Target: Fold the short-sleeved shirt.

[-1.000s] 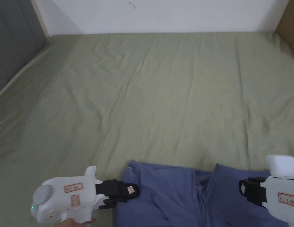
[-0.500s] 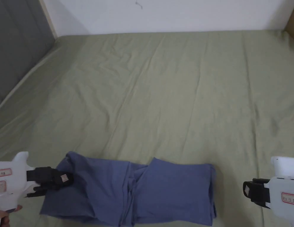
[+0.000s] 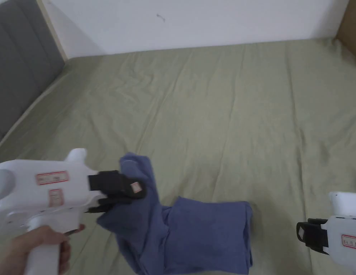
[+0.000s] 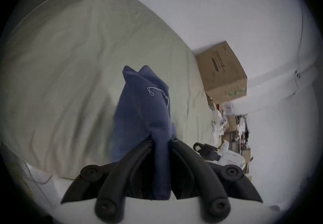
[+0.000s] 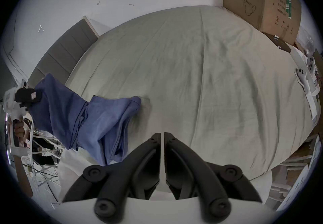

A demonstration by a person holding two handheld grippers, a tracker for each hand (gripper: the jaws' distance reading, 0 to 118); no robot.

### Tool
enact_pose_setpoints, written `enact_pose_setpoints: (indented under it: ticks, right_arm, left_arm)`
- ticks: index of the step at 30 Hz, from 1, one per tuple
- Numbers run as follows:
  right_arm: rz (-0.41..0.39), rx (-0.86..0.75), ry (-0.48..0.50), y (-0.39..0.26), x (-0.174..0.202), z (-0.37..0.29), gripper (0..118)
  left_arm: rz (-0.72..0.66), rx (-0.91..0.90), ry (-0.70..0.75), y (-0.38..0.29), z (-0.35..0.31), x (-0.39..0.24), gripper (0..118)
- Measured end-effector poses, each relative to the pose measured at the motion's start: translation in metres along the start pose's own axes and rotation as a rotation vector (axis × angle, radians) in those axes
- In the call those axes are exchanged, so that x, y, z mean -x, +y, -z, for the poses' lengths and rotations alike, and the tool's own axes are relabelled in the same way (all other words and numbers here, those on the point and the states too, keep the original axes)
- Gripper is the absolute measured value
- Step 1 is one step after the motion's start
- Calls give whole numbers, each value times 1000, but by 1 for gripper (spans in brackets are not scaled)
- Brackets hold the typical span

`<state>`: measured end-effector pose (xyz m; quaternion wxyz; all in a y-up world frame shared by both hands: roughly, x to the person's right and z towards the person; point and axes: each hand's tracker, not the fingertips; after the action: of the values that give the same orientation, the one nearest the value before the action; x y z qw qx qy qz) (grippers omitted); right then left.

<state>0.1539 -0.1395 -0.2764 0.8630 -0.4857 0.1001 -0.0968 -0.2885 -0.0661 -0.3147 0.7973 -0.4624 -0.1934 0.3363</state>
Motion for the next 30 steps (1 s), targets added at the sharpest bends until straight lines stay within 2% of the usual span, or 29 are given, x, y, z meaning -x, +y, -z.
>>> enact_pose_setpoints:
  ticks: [1, 2, 4, 5, 6, 9, 10, 11, 14, 15, 16, 18, 19, 21, 25, 27, 30]
  right_arm:
    - [7, -4, -2, 0, -4, -2, 3]
    - [14, -8, -2, 0, -8, -4, 3]
    - [29, -15, -4, -2, -16, -7, 3]
    - [36, -17, -7, -2, -21, -9, 3]
    - [45, -19, -11, -3, -25, -10, 3]
    - [71, -18, -22, -6, -37, -14, 3]
    - [78, -16, -26, -7, -41, -15, 3]
    - [83, -17, -32, -8, -44, -16, 3]
    - [97, -18, -39, -10, -50, -17, 3]
    - [100, -18, -38, -11, -51, -16, 3]
    - [106, -16, -37, -11, -52, -15, 3]
    - [107, -14, -31, -11, -51, -12, 3]
    - [106, -11, -27, -11, -50, -10, 3]
    - [100, -6, -22, -12, -46, -6, 3]
    - [86, 4, -7, -12, -39, 0, 3]
    - [78, 7, -5, -12, -36, 1, 3]
    - [75, 9, -6, -12, -35, 1, 3]
  left_arm:
    - [24, 50, -12, -3, 18, -14, 8]
    - [-344, 2, -838, -8, 45, -69, 9]
    - [-245, 57, -849, -15, 84, -83, 12]
    - [-245, 85, -841, -24, 102, -90, 19]
    - [-225, 102, -848, -31, 117, -93, 32]
    - [-144, 198, -934, -45, 156, -96, 98]
    - [-145, 224, -927, -49, 163, -98, 111]
    - [-163, 202, -915, -50, 165, -96, 111]
    - [-176, 183, -909, -40, 150, -87, 106]
    - [-182, 170, -904, -38, 142, -85, 98]
    - [-198, 139, -901, -34, 131, -77, 71]
    - [-217, 93, -852, -27, 118, -62, 7]
    - [-221, 90, -795, -30, 117, -56, 3]
    - [-238, 85, -711, -33, 118, -41, 3]
    - [-321, 166, -867, -50, 134, -28, 3]
    - [-283, 199, -915, -65, 154, -36, 3]
    - [-209, 261, -902, -91, 196, -52, 3]
